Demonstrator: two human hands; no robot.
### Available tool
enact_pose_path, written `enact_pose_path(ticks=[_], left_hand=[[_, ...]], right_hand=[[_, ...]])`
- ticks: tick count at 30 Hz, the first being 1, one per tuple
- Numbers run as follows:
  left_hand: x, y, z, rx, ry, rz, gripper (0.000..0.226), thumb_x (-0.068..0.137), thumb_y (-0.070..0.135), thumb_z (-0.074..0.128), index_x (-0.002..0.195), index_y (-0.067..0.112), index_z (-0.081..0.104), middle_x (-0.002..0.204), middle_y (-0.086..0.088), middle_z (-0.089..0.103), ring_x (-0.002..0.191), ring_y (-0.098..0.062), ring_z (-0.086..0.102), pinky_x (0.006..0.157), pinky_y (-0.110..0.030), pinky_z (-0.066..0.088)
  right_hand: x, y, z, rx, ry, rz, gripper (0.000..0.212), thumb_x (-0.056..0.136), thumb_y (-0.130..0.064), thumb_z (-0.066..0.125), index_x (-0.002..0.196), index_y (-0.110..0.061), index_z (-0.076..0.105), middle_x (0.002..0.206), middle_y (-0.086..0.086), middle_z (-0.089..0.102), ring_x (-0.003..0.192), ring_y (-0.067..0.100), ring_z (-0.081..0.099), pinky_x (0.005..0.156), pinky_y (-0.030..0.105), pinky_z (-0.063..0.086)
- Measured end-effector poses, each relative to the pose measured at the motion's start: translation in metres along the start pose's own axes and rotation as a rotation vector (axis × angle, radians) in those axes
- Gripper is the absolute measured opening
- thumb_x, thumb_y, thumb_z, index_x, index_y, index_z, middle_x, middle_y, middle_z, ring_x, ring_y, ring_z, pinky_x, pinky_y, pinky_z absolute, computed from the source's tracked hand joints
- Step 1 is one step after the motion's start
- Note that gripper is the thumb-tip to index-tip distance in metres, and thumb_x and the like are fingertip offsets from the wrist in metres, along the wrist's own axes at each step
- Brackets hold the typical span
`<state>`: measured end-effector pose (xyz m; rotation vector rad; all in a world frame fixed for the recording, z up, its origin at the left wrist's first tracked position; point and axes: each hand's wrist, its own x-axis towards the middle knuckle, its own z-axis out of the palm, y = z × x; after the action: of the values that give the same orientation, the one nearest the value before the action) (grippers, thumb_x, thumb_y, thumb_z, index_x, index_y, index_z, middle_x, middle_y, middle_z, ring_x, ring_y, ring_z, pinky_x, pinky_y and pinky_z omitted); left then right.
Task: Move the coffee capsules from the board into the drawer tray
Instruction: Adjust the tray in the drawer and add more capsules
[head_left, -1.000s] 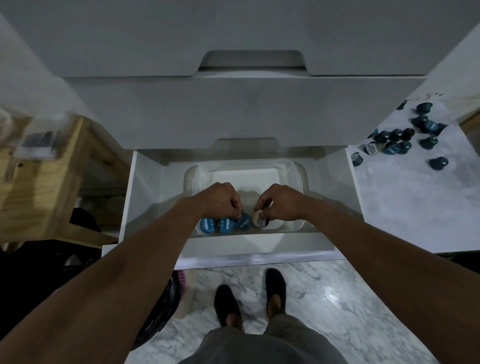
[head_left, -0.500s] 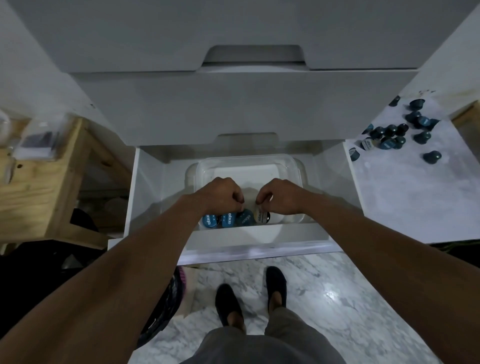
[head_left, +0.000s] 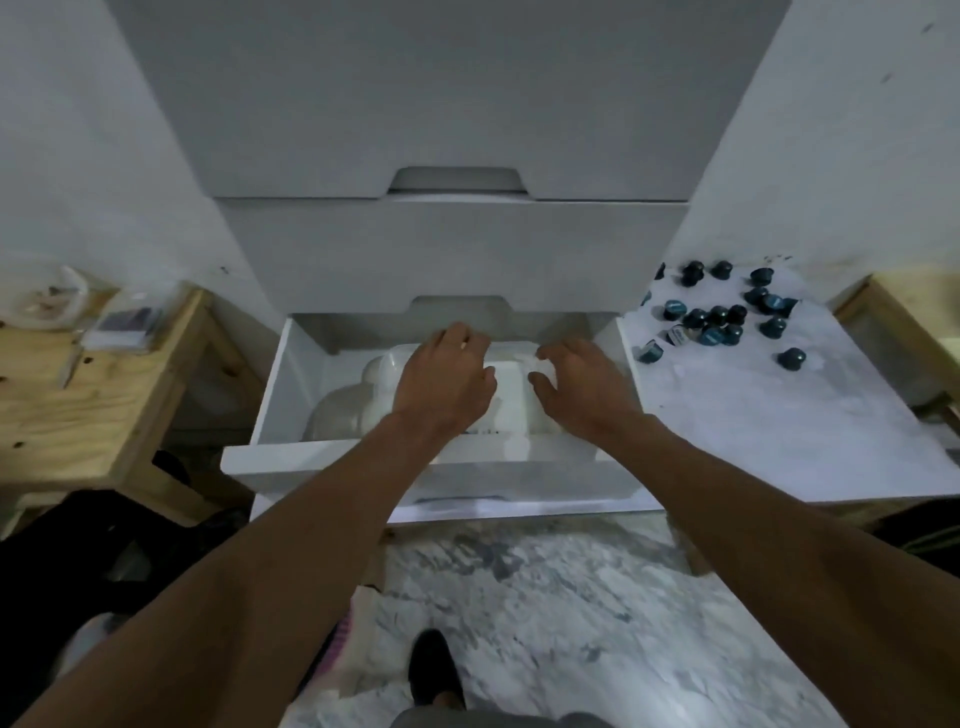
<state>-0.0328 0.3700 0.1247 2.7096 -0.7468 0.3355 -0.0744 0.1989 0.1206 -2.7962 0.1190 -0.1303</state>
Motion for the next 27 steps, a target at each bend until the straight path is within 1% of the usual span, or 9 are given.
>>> enact_pose_path(ticks=[3, 5, 9, 12, 15, 18, 22, 24, 27], left_hand=[[-0.009, 0.034, -0.009, 0.040, 0.092, 0.046, 0.035, 0.081, 0.024, 0.062, 0.111, 0.006, 0.060, 0.107, -0.015, 0.061, 0.097, -0.033, 0.058, 0.080, -0.039, 0.049], [-0.017, 0.065, -0.011, 0.055, 0.129, 0.063, 0.034, 0.080, 0.024, 0.062, 0.108, 0.005, 0.061, 0.103, -0.015, 0.063, 0.093, -0.033, 0.059, 0.079, -0.039, 0.050], [-0.031, 0.134, -0.007, 0.065, 0.148, 0.125, 0.035, 0.079, 0.024, 0.061, 0.107, 0.003, 0.060, 0.101, -0.016, 0.063, 0.090, -0.034, 0.060, 0.077, -0.039, 0.050], [-0.032, 0.186, -0.002, 0.037, 0.126, 0.173, 0.036, 0.079, 0.023, 0.063, 0.108, 0.001, 0.060, 0.101, -0.018, 0.064, 0.090, -0.035, 0.060, 0.078, -0.040, 0.050], [-0.024, 0.233, 0.005, 0.032, 0.114, 0.246, 0.037, 0.080, 0.024, 0.065, 0.110, 0.003, 0.061, 0.106, -0.015, 0.065, 0.094, -0.033, 0.061, 0.082, -0.039, 0.051], [-0.009, 0.269, 0.013, 0.015, 0.126, 0.284, 0.038, 0.080, 0.026, 0.065, 0.111, 0.004, 0.062, 0.108, -0.014, 0.067, 0.096, -0.031, 0.063, 0.084, -0.038, 0.051], [0.019, 0.305, 0.027, -0.028, 0.122, 0.306, 0.035, 0.080, 0.026, 0.065, 0.106, 0.003, 0.063, 0.100, -0.012, 0.068, 0.089, -0.029, 0.064, 0.076, -0.035, 0.053], [0.037, 0.317, 0.039, -0.036, 0.109, 0.349, 0.031, 0.080, 0.026, 0.064, 0.102, 0.004, 0.064, 0.096, -0.011, 0.067, 0.086, -0.027, 0.064, 0.073, -0.034, 0.053], [0.071, 0.326, 0.063, -0.060, 0.088, 0.370, 0.028, 0.081, 0.027, 0.063, 0.099, 0.006, 0.064, 0.092, -0.009, 0.067, 0.082, -0.026, 0.063, 0.069, -0.032, 0.052]], right_hand=[[-0.028, 0.024, -0.029, -0.039, 0.091, -0.028, 0.036, 0.091, -0.032, 0.053, 0.120, -0.011, 0.055, 0.124, 0.013, 0.055, 0.114, 0.032, 0.049, 0.092, 0.041, 0.046], [-0.049, 0.048, -0.049, -0.063, 0.130, -0.039, 0.038, 0.092, -0.032, 0.052, 0.123, -0.010, 0.054, 0.127, 0.013, 0.054, 0.116, 0.032, 0.048, 0.091, 0.043, 0.046], [-0.096, 0.097, -0.082, -0.105, 0.176, -0.026, 0.039, 0.092, -0.030, 0.052, 0.125, -0.009, 0.052, 0.129, 0.012, 0.051, 0.121, 0.032, 0.045, 0.089, 0.044, 0.047], [-0.130, 0.133, -0.104, -0.159, 0.201, 0.016, 0.045, 0.094, -0.031, 0.051, 0.132, -0.008, 0.047, 0.138, 0.015, 0.046, 0.127, 0.034, 0.041, 0.094, 0.043, 0.043], [-0.152, 0.170, -0.124, -0.217, 0.227, 0.064, 0.049, 0.095, -0.033, 0.050, 0.136, -0.007, 0.043, 0.141, 0.016, 0.045, 0.129, 0.034, 0.041, 0.097, 0.043, 0.042], [-0.162, 0.203, -0.143, -0.184, 0.260, 0.144, 0.049, 0.096, -0.035, 0.047, 0.135, -0.007, 0.043, 0.140, 0.015, 0.046, 0.130, 0.033, 0.040, 0.099, 0.043, 0.041], [-0.159, 0.241, -0.158, -0.144, 0.299, 0.207, 0.046, 0.096, -0.035, 0.046, 0.134, -0.008, 0.044, 0.137, 0.013, 0.048, 0.127, 0.031, 0.043, 0.097, 0.041, 0.043], [-0.149, 0.258, -0.161, -0.123, 0.311, 0.234, 0.043, 0.096, -0.034, 0.046, 0.131, -0.010, 0.046, 0.135, 0.011, 0.050, 0.123, 0.029, 0.046, 0.093, 0.039, 0.044], [-0.127, 0.285, -0.160, -0.110, 0.304, 0.262, 0.040, 0.096, -0.033, 0.047, 0.128, -0.010, 0.049, 0.132, 0.010, 0.052, 0.118, 0.028, 0.050, 0.093, 0.039, 0.045]])
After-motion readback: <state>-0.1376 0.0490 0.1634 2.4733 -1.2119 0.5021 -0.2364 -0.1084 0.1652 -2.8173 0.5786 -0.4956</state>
